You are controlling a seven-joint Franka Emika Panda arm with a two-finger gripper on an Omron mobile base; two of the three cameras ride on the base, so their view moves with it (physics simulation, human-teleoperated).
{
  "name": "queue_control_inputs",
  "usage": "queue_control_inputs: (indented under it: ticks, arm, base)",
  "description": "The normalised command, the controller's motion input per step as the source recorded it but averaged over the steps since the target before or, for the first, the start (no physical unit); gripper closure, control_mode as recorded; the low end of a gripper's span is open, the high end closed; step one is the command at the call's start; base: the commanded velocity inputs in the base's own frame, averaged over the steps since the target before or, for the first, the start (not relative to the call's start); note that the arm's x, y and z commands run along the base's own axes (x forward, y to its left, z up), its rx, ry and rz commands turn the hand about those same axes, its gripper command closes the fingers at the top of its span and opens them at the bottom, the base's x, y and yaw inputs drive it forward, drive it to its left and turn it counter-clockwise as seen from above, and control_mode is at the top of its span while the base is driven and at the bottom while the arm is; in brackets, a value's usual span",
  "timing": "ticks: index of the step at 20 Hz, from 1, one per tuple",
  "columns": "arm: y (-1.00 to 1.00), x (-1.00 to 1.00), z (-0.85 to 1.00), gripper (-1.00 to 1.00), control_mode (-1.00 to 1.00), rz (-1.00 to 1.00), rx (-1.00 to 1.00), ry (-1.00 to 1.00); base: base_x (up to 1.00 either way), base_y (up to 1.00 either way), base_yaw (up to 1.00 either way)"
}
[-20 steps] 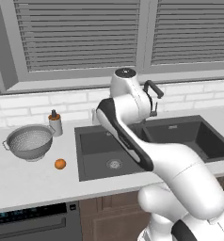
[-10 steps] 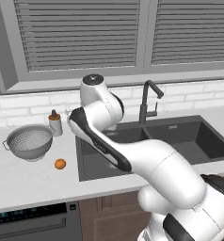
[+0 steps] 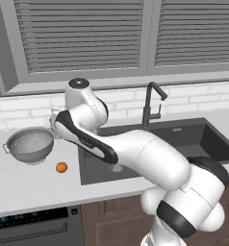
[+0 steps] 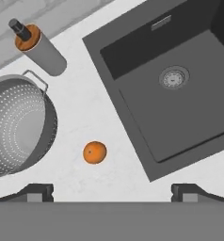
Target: Put the colander in the sink, put the tangerine in the colander, and turn on the sink faucet and pour water over the colander.
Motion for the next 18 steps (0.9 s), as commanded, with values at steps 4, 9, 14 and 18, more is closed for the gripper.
queue_control_inputs:
  ticks: [4,9,14,18]
  arm:
    - [0.32,0.24,-0.33,-1.0,-1.0,0.0,0.25,0.07]
    - [0.3,0.32,-0.31,-1.0,-1.0,0.0,0.16,0.05]
    - [0.31,0.43,-0.16,-1.0,-1.0,0.0,0.0,0.06]
    - [0.34,0.33,-0.28,-1.0,-1.0,0.0,-0.06,0.02]
  base:
    - [0.0,0.0,0.0]
    - [0.0,0.0,0.0]
    - [0.0,0.0,0.0]
    - [0.0,0.0,0.0]
